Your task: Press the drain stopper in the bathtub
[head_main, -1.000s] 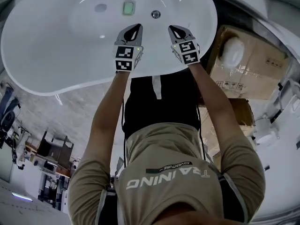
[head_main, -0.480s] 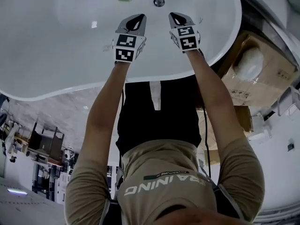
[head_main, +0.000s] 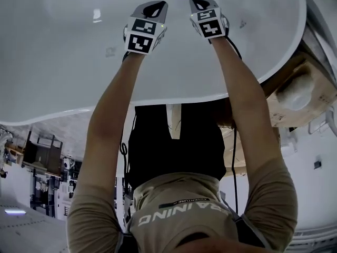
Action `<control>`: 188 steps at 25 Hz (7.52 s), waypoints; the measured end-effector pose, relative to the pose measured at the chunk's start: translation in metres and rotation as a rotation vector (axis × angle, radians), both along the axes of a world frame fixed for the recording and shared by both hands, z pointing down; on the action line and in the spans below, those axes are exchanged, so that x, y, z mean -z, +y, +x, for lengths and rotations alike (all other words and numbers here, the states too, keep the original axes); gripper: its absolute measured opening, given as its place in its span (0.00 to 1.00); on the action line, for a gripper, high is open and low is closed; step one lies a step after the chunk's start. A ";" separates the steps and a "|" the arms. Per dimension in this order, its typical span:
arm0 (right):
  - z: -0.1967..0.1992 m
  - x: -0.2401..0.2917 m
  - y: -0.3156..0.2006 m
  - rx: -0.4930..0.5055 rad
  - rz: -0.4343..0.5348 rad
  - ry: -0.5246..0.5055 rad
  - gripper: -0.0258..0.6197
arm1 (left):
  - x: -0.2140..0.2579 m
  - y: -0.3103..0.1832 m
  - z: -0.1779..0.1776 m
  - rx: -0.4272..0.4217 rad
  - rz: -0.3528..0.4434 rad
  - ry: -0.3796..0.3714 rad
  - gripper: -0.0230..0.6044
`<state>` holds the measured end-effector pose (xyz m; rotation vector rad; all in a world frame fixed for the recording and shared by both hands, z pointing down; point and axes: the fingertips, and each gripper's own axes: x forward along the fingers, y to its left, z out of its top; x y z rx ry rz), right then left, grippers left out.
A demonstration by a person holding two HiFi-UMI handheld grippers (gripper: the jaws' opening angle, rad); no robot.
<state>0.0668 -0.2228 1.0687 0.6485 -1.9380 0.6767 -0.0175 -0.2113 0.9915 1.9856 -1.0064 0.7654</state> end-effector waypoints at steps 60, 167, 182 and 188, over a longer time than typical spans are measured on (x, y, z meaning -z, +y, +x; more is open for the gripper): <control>-0.005 -0.130 0.000 -0.073 -0.263 0.208 0.05 | -0.089 0.000 -0.015 -0.045 -0.065 0.019 0.04; -0.041 0.918 -0.073 -0.062 0.914 -0.488 0.05 | 0.868 -0.109 -0.067 0.099 0.981 0.070 0.04; -0.036 1.013 -0.052 -0.176 1.144 -0.676 0.05 | 0.935 -0.075 -0.043 0.053 1.155 0.014 0.04; -0.029 1.007 -0.049 -0.220 1.137 -0.701 0.05 | 0.928 -0.068 -0.048 0.088 1.175 0.019 0.04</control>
